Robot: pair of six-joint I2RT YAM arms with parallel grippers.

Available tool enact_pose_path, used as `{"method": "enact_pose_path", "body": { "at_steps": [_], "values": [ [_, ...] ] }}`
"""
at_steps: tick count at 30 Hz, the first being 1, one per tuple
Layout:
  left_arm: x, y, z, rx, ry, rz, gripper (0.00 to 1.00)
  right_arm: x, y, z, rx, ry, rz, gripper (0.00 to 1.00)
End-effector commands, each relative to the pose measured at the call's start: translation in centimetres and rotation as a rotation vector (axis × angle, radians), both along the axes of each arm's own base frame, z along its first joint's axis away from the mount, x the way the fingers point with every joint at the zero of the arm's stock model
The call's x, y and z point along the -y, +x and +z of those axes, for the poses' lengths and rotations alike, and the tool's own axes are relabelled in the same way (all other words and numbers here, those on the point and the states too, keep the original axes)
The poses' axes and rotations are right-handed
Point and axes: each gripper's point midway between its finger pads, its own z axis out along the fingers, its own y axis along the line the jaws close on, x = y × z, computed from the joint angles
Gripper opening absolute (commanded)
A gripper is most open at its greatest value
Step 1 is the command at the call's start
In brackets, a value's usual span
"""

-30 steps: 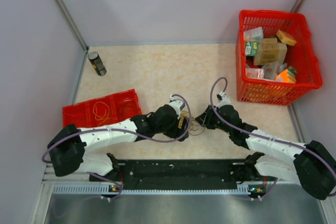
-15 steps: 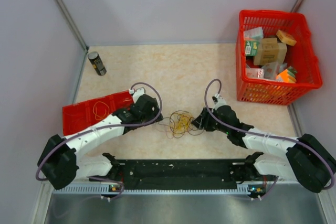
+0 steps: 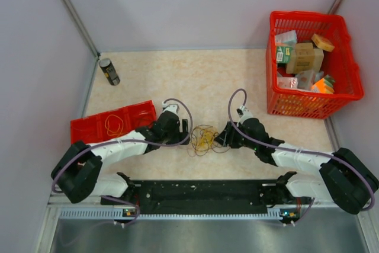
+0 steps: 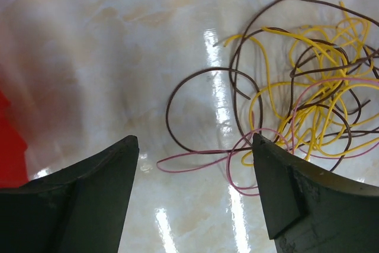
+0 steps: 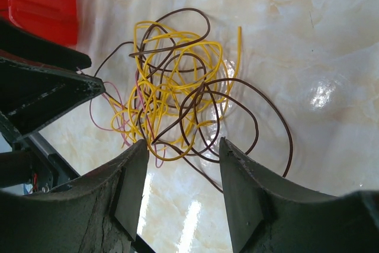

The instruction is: Untangle the cables

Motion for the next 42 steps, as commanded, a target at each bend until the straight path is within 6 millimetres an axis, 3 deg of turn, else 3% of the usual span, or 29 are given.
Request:
{"method": "enact_pose_path", "body": {
  "at_steps": [1,7,12,17,22,25,28,31,32,36,42],
  "values": [
    [2.8,0.9,0.8,0.068,-0.076,-0.144,0.73,-1.1,1.2,2.3,0.065,0.04,0.016,0.51],
    [2.2,0.1,0.7,0.06,-0.095,-0.123,0.42,-1.1,1.3,2.2,0.063,0.038,0.013,0.51],
    [2.0,-0.2,1.3,0.075,-0.113,-0.119,0.25,-1.4,1.4,2.1,0.058,0.038,0.02,0.51],
    [3.0,-0.5,2.3,0.071,-0.152,-0.156,0.0,-1.7,1.3,2.0,0.048,0.034,0.037,0.52],
    [4.8,-1.2,5.5,0.098,-0.208,-0.245,0.0,-2.3,1.2,1.4,0.018,0.017,0.074,0.6],
    [6.7,-2.4,9.8,0.165,-0.304,-0.37,0.0,-2.5,1.6,0.8,-0.014,-0.007,0.068,0.61],
    [8.1,-4.3,15.7,0.271,-0.419,-0.511,0.0,-2.5,2.2,-0.4,-0.067,-0.057,0.042,0.56],
    [8.1,-6.5,22.0,0.394,-0.505,-0.633,0.0,-1.8,2.8,-1.4,-0.111,-0.106,-0.016,0.46],
    [7.9,-7.0,24.5,0.444,-0.527,-0.663,0.0,-1.4,2.9,-1.7,-0.125,-0.125,-0.044,0.35],
    [5.3,-8.3,31.7,0.618,-0.535,-0.653,0.0,1.7,3.8,-2.3,-0.153,-0.202,-0.248,0.1],
    [-1.5,-7.8,38.8,0.885,-0.526,-0.363,0.0,9.4,3.1,-2.0,-0.163,-0.184,-0.663,0.01]
  ]
}}
